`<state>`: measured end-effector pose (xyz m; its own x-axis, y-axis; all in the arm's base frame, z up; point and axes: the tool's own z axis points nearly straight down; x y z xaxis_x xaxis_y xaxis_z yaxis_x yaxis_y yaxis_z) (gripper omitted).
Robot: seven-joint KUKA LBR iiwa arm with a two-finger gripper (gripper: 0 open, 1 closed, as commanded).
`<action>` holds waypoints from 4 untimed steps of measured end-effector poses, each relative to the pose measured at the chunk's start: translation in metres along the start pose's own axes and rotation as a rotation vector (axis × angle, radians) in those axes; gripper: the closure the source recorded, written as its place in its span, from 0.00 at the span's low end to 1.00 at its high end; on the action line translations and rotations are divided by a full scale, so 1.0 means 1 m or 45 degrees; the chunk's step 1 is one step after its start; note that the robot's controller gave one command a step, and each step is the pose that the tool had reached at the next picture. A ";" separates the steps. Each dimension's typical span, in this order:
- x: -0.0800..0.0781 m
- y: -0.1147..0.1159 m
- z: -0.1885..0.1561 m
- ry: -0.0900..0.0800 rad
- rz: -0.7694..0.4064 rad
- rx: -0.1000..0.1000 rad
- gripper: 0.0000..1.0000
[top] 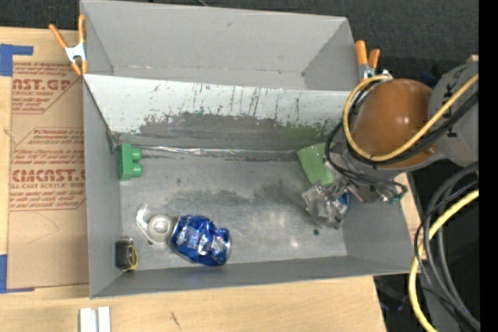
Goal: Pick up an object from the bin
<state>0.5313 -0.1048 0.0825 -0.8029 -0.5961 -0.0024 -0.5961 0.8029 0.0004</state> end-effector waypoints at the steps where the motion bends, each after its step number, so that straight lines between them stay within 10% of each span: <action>1: 0.000 0.000 0.000 0.000 0.000 0.000 0.00; 2: -0.012 -0.051 -0.022 -0.004 -0.505 -0.003 0.00; 3: -0.014 -0.042 -0.017 -0.018 -0.777 -0.003 0.00; 4: -0.053 0.026 0.013 -0.002 -1.094 -0.003 0.00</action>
Offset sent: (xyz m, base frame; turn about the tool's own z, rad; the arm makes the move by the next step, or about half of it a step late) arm 0.0000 0.0000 0.0000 0.0000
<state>0.5584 -0.0527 0.0695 -0.0729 -0.9973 -0.0044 -0.9973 0.0729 0.0001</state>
